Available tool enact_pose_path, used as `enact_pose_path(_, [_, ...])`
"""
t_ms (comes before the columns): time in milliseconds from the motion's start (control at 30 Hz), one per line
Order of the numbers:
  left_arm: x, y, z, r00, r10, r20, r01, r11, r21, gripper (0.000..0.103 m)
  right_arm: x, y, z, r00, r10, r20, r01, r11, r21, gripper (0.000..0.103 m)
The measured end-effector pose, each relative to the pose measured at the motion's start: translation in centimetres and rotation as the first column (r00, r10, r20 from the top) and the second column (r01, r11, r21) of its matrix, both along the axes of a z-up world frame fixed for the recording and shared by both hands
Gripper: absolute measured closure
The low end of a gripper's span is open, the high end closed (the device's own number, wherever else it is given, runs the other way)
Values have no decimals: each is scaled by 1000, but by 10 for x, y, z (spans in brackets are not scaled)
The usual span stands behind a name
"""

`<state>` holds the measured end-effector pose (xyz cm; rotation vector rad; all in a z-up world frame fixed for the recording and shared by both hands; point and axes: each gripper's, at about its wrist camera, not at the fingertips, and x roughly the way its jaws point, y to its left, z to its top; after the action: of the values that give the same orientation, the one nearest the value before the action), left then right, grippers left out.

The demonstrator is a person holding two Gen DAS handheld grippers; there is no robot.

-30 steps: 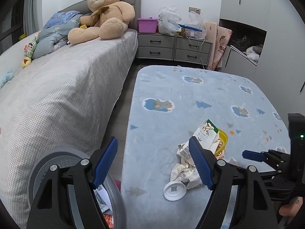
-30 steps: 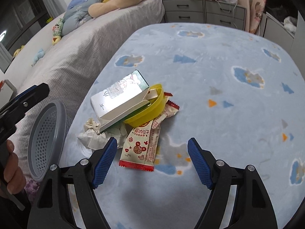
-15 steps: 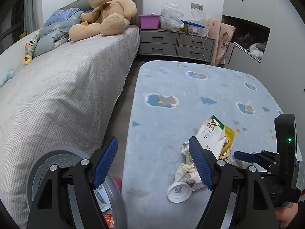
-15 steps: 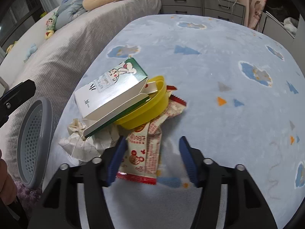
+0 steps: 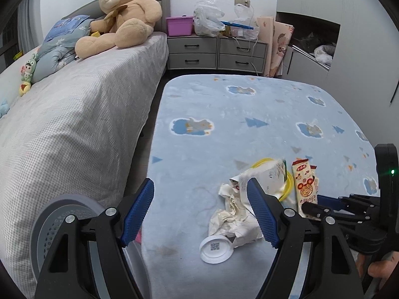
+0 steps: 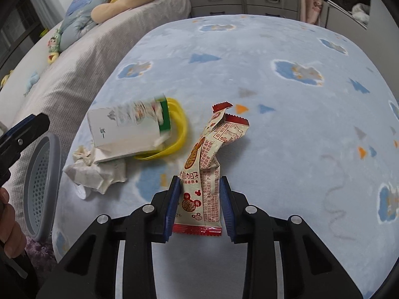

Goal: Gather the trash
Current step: 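Grasp the red-and-white snack bar with the right tool while the left tool grasps the milk carton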

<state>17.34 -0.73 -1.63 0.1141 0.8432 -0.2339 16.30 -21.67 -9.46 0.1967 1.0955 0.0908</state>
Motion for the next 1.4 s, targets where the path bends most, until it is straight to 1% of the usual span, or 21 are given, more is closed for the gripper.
enact_pose_path(200, [1,-16,-7,999,-46,-17,46,999,7,29,-4,-22,5,998,-54,16,53,998,18,71])
enact_pose_path(300, [0,-24,-12,998,-67,-16,68,998,19,29,-5,-28,6,998,-62,17,61,998,31,71])
enact_pose_path(533, [13,-39,-26,993,-109,-55,110,994,27,28,-6,-33,5,998,-65,9,64,996,58,71])
enact_pose_path(600, [18,-43,-31,989,-120,-82,121,993,9,28,-7,-33,5,998,-62,10,61,996,60,71])
enact_pose_path(733, [27,-48,-36,985,-136,-108,133,991,-26,28,-8,-34,5,998,-67,10,66,996,63,71])
enact_pose_path(1067, [47,-57,-54,976,-132,-174,118,989,-92,28,-9,-36,6,998,-59,10,58,996,74,71])
enact_pose_path(1133, [48,-58,-57,974,-138,-181,121,987,-101,38,-10,-37,6,998,-56,10,55,996,74,71])
enact_pose_path(1167, [48,-59,-58,971,-145,-189,126,986,-108,46,-10,-37,6,998,-55,10,54,996,75,71])
enact_pose_path(1233, [46,-60,-56,974,-144,-177,126,986,-110,51,-10,-37,5,999,-53,9,52,996,74,71])
enact_pose_path(1300, [44,-59,-52,974,-153,-165,135,984,-117,60,-9,-37,5,999,-53,9,52,996,75,71])
enact_pose_path(1400, [38,-58,-43,976,-169,-141,149,979,-139,63,-9,-37,6,999,-52,11,51,996,74,71])
